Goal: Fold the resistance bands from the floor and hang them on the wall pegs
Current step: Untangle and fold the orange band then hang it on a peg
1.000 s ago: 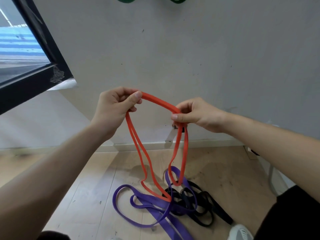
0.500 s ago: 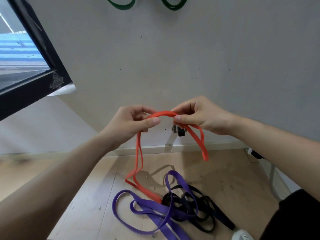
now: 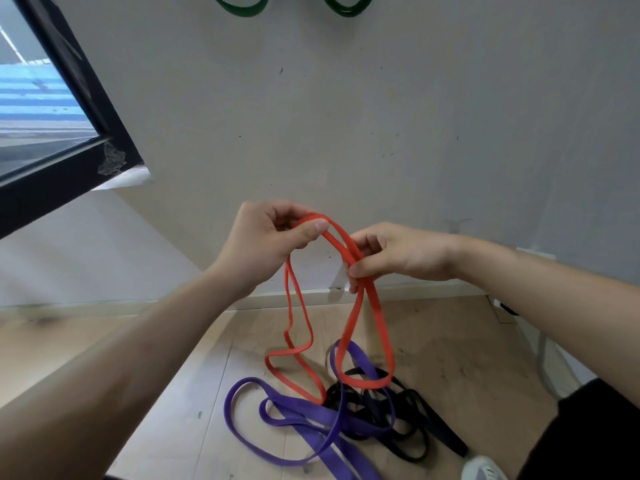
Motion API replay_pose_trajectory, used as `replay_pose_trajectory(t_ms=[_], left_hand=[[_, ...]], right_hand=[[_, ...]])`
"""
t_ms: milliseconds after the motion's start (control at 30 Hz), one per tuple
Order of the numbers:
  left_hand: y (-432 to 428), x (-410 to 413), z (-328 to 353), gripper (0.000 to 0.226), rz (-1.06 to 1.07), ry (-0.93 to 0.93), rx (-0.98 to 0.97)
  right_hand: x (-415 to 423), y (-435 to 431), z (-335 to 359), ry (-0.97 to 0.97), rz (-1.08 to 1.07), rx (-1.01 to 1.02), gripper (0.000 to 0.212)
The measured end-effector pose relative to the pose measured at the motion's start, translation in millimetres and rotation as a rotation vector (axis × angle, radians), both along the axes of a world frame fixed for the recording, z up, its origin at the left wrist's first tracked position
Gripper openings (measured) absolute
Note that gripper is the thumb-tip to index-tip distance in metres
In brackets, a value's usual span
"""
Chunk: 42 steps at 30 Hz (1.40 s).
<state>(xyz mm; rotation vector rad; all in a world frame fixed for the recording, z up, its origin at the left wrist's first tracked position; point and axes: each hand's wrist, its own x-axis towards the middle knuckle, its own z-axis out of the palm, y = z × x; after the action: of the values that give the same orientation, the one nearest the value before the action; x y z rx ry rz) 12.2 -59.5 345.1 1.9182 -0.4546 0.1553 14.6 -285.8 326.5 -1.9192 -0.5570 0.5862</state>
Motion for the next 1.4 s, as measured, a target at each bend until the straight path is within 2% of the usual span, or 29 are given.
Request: replay_pose_trajectory(t_ms=[167, 300, 467, 633, 867, 967, 1067, 1200, 1400], left_hand=[[19, 2, 6, 0.017, 0.017, 0.053, -0.064], [30, 4, 3, 0.024, 0.014, 0.09, -0.069], [36, 7, 4, 0.026, -0.019, 0.162, -0.055], [26, 1, 3, 0.033, -0.097, 0.208, 0.015], [-8, -5, -4, 0.014, -0.062, 0.1, 0.04], [-4, -1, -4, 0.013, -0.038, 0.058, 0.025], [4, 4, -3, 0.005, 0.032, 0.028, -0.033], [14, 12, -3, 0.002, 0.161, 0.007, -0.127], [27, 19, -11, 0.004, 0.254, 0.005, -0.135]], right_hand=[[1, -13, 5, 0.129, -0.114, 0.16, 0.017], [4, -21, 12, -0.004, -0.199, 0.174, 0.028], [-2, -20, 23, -0.171, -0.257, 0.172, 0.022], [-6, -13, 22, -0.225, -0.298, 0.186, 0.02], [-9, 4, 14, -0.176, -0.233, 0.236, 0.023], [-1, -5, 9, -0.075, -0.118, 0.107, 0.033], [8, -23, -9, -0.017, 0.02, -0.121, 0.026], [16, -37, -33, 0.02, 0.068, -0.323, 0.018], [21, -50, -37, 0.14, 0.08, -0.335, 0.016]])
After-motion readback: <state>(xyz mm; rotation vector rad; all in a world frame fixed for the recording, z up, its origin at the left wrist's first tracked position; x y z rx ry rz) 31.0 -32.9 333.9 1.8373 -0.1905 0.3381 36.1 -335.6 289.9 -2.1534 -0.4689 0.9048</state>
